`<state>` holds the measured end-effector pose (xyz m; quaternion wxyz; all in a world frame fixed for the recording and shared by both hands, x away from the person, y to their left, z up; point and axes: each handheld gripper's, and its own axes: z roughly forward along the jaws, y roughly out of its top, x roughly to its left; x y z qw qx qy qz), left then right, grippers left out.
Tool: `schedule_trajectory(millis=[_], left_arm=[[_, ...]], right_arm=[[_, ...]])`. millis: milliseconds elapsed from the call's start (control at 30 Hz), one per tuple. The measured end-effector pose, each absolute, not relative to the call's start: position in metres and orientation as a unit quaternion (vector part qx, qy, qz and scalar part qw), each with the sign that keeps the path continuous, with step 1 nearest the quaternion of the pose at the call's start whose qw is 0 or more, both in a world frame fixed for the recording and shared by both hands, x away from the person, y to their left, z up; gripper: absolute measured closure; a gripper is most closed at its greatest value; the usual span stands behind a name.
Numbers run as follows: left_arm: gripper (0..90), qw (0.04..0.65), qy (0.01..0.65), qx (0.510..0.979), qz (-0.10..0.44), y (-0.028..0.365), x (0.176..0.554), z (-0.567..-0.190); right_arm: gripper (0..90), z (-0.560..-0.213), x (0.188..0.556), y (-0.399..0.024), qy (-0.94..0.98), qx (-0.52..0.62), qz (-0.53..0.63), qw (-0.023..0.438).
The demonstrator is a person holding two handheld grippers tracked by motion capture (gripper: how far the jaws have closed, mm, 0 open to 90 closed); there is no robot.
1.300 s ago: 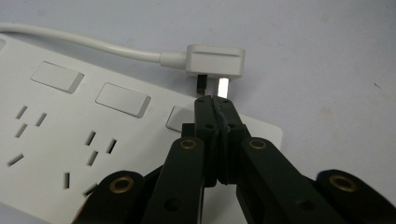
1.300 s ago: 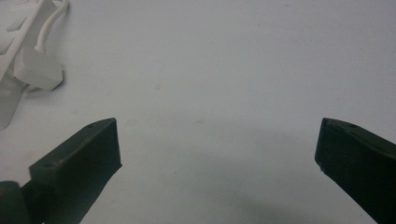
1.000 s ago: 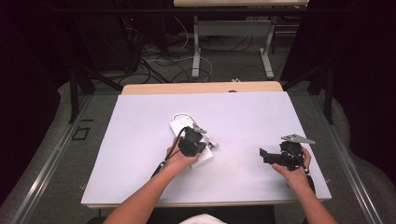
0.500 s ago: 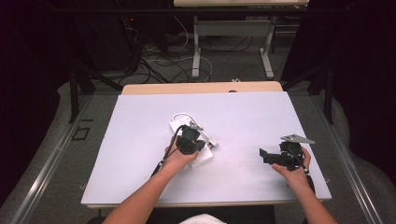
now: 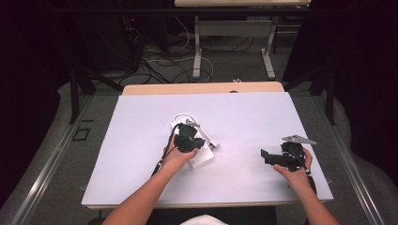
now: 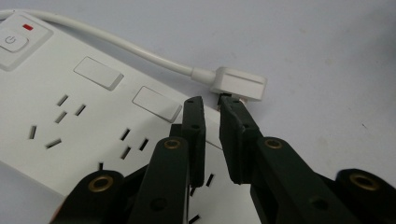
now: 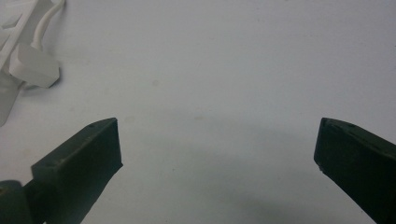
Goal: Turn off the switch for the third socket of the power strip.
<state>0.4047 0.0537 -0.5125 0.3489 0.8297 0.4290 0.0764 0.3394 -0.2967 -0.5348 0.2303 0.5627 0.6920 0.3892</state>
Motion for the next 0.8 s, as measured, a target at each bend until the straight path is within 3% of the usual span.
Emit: schedule_trajectory(millis=[800], left_arm=[[62.3,0.367,0.449,0.81,0.082,0.069,0.404,-0.501]], right_arm=[[0.2,-0.534,0.339,-0.297,0.692,0.561,0.39,0.231]])
